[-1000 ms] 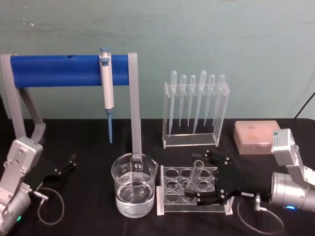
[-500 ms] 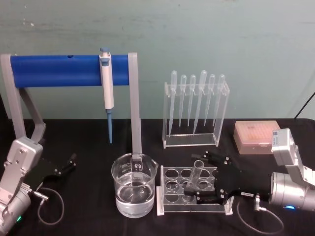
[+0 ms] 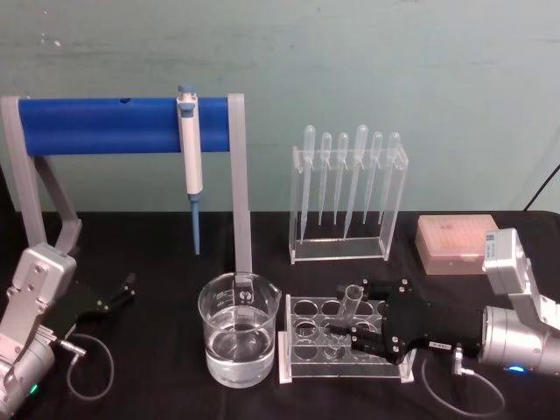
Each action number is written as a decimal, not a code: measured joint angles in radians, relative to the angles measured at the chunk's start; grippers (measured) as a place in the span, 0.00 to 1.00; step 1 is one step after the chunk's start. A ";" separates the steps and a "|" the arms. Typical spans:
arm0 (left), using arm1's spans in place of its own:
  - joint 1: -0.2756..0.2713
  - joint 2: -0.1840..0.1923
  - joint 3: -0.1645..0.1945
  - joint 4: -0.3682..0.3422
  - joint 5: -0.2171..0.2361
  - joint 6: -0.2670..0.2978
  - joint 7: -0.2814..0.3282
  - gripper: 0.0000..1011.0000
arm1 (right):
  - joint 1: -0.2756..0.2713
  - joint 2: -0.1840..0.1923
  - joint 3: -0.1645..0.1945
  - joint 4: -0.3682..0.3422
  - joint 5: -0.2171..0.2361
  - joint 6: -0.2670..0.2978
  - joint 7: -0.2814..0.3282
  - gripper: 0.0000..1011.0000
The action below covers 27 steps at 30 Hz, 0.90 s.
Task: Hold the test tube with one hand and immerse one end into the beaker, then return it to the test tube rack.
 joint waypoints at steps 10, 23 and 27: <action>0.000 0.000 0.000 0.000 0.000 0.000 0.000 0.99 | -0.001 0.000 0.001 -0.001 0.001 0.000 -0.002 0.22; 0.000 0.000 0.000 0.000 0.000 0.000 0.000 0.99 | 0.002 0.007 0.001 -0.012 0.002 0.016 -0.005 0.22; 0.000 0.000 0.000 0.000 0.000 0.000 0.000 0.99 | 0.014 0.018 0.010 -0.032 0.026 0.051 -0.006 0.22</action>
